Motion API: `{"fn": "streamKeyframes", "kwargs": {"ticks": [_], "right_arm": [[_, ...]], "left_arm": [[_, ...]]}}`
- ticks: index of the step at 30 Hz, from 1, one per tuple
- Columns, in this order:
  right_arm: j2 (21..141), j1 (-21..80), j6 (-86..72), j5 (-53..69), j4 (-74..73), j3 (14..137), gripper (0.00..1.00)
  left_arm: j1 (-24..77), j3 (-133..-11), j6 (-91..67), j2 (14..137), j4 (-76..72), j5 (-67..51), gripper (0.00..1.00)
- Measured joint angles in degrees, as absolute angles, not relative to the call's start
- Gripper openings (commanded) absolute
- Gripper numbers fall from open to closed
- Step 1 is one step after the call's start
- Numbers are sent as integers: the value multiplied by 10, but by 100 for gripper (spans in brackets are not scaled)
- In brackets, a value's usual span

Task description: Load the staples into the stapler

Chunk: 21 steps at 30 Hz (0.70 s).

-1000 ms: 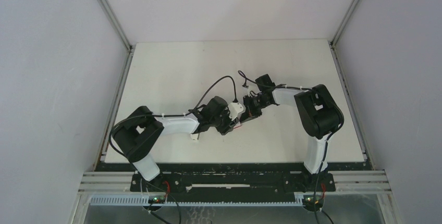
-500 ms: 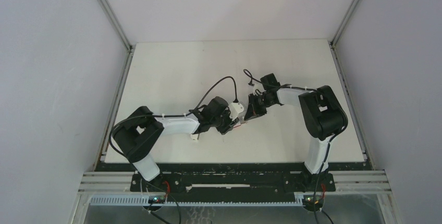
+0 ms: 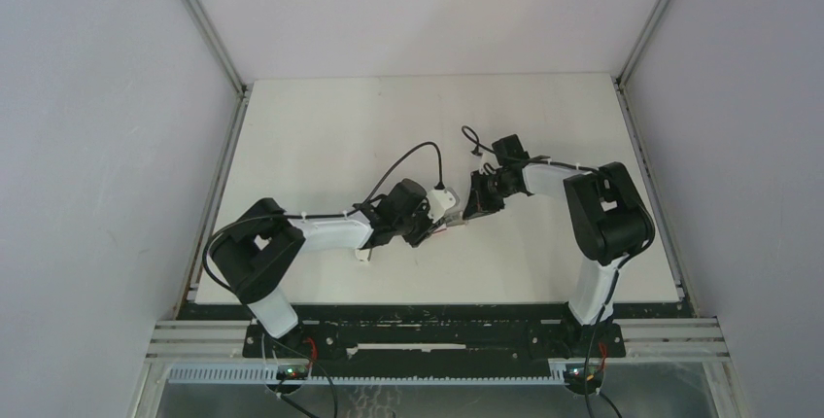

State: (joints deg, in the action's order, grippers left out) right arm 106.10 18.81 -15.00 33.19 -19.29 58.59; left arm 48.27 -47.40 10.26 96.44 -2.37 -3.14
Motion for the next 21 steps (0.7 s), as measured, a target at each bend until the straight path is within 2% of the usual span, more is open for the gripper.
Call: {"fn": "streamKeyframes", "kwargs": {"ticks": [11,15,18,21], "right_arm": [[1043,165,-159,307,-193,571,0],[1036,157,-166,302,-190,563,1],[1030,148,-175,302,-189,555,26],[1018,139,-187,303,-183,547,41]], "left_arm": [[483,-474,107,964,-22,10,44],[482,-474,107,964,-20,26,52],[482,-474,105,964,-21,41,76],[479,-473,95,958,-24,55,83]]}}
